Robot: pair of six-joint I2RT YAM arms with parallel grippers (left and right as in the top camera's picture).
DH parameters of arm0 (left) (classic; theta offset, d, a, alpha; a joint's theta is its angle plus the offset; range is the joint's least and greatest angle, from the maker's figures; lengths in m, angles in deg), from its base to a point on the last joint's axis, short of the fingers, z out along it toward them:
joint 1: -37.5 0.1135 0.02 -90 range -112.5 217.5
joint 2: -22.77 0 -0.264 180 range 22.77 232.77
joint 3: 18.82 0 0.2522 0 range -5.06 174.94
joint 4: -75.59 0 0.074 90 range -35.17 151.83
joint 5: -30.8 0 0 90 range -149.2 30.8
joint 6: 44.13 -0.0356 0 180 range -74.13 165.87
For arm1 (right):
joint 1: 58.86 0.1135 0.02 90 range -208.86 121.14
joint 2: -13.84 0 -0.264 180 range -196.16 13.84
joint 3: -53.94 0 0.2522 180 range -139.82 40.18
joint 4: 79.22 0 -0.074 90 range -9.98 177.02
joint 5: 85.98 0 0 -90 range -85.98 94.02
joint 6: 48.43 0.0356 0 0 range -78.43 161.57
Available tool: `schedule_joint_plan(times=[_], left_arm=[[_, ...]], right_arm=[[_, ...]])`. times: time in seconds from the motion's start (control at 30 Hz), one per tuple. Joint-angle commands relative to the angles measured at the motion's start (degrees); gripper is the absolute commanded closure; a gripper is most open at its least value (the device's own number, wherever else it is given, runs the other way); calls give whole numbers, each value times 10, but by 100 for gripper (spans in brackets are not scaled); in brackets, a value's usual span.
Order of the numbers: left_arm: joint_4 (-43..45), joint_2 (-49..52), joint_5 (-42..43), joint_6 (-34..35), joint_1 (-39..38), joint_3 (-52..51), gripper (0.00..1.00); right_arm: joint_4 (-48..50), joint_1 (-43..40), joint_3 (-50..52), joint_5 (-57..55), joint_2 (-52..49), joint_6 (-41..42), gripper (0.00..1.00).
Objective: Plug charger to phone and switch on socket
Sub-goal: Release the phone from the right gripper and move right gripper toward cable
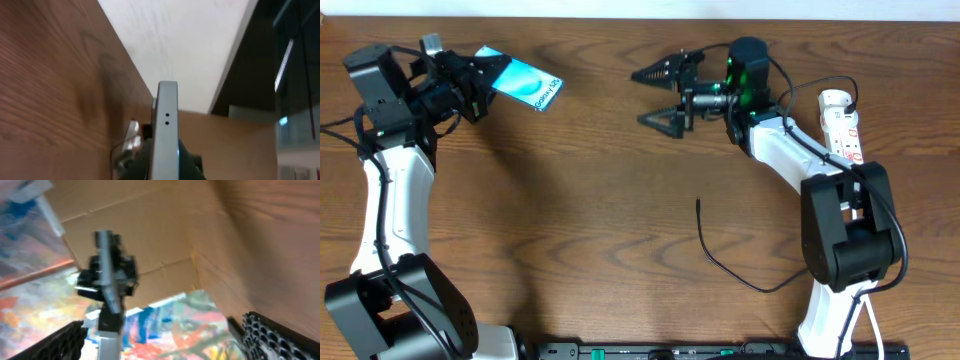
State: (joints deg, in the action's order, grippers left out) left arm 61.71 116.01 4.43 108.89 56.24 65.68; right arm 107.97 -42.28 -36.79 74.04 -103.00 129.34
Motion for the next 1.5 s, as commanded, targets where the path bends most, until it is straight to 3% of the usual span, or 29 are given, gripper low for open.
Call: schedule_joint_plan(times=[0.0, 0.2, 0.57, 0.77, 1.07, 1.23, 1.47], left_arm=[[2, -4, 67, -26, 2, 7, 93], [2, -4, 67, -29, 2, 7, 93], [2, -4, 76, -50, 2, 7, 93], [2, -4, 78, -68, 2, 7, 93], [2, -4, 78, -86, 2, 7, 93], [1, -4, 78, -86, 2, 7, 93], [1, -4, 78, -86, 1, 7, 93]], right_arm=[[-90, 0, -3, -1, 5, -152, 1], [-233, 0, -3, -80, 5, -248, 1], [-334, -15, -3, -294, 5, -350, 1], [-416, -47, -3, -461, 10, -455, 1], [-598, -71, -10, -663, 134, -554, 1], [-735, -70, -10, -667, 202, -555, 1], [-878, -59, -10, -667, 201, -592, 2]])
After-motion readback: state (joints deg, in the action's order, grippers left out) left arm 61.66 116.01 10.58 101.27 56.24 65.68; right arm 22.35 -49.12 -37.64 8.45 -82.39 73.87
